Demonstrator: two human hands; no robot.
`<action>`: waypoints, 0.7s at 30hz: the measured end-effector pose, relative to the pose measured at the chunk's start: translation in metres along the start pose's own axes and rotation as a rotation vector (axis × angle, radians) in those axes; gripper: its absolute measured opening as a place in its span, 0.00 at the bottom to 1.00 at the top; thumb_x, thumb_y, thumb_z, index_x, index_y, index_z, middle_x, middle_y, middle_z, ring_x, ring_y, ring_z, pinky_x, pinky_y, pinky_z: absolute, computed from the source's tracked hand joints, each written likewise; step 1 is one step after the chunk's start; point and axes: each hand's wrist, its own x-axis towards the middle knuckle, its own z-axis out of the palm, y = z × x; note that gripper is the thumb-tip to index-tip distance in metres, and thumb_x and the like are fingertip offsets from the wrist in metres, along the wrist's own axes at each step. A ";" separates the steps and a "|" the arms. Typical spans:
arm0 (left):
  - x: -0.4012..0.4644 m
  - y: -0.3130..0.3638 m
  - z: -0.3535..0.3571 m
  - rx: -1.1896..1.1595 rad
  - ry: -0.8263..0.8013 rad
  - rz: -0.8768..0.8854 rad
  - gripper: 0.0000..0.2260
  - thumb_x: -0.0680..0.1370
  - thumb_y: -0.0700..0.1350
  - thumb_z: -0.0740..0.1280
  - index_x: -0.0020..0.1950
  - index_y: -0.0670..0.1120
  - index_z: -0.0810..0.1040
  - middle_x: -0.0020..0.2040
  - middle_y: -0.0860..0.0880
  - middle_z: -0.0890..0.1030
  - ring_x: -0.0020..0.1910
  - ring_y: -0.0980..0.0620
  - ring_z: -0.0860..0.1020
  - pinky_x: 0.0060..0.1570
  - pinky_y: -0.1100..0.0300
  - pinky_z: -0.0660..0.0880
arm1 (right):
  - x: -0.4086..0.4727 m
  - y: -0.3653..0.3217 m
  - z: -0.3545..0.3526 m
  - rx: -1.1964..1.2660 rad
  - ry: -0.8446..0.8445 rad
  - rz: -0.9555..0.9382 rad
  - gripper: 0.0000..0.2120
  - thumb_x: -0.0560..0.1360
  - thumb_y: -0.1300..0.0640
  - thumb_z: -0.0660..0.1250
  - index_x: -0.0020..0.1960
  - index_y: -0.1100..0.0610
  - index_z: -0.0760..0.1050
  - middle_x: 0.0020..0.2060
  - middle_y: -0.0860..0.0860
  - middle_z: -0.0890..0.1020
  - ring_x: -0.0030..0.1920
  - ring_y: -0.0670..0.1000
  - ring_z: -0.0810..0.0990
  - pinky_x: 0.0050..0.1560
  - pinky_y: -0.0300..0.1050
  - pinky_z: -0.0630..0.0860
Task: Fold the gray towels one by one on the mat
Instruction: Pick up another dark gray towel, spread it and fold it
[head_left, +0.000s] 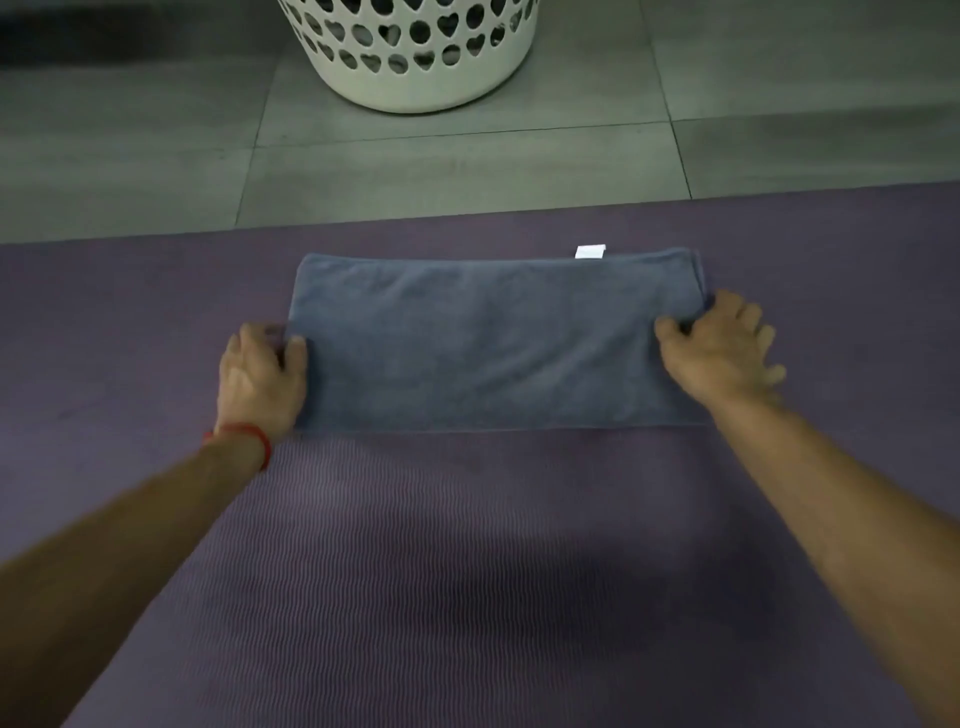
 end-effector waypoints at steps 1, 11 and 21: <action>-0.019 -0.011 0.002 0.037 0.020 0.034 0.17 0.82 0.50 0.63 0.62 0.37 0.73 0.59 0.35 0.76 0.59 0.35 0.72 0.60 0.43 0.69 | -0.016 0.009 0.001 -0.014 0.032 0.018 0.33 0.77 0.40 0.63 0.73 0.59 0.62 0.69 0.59 0.67 0.70 0.63 0.66 0.65 0.68 0.66; -0.018 0.002 -0.044 -0.509 -0.342 -0.576 0.12 0.74 0.35 0.74 0.55 0.32 0.80 0.47 0.38 0.81 0.38 0.42 0.80 0.29 0.56 0.82 | -0.032 0.026 -0.037 0.580 -0.246 0.283 0.14 0.73 0.53 0.77 0.47 0.57 0.73 0.45 0.52 0.75 0.37 0.49 0.72 0.26 0.41 0.70; -0.116 -0.030 -0.074 0.068 -0.631 -0.317 0.15 0.76 0.40 0.73 0.54 0.35 0.71 0.45 0.38 0.81 0.39 0.37 0.84 0.33 0.52 0.80 | -0.118 0.116 -0.042 0.495 -0.442 0.299 0.03 0.77 0.63 0.71 0.51 0.58 0.80 0.46 0.53 0.84 0.43 0.51 0.82 0.39 0.48 0.81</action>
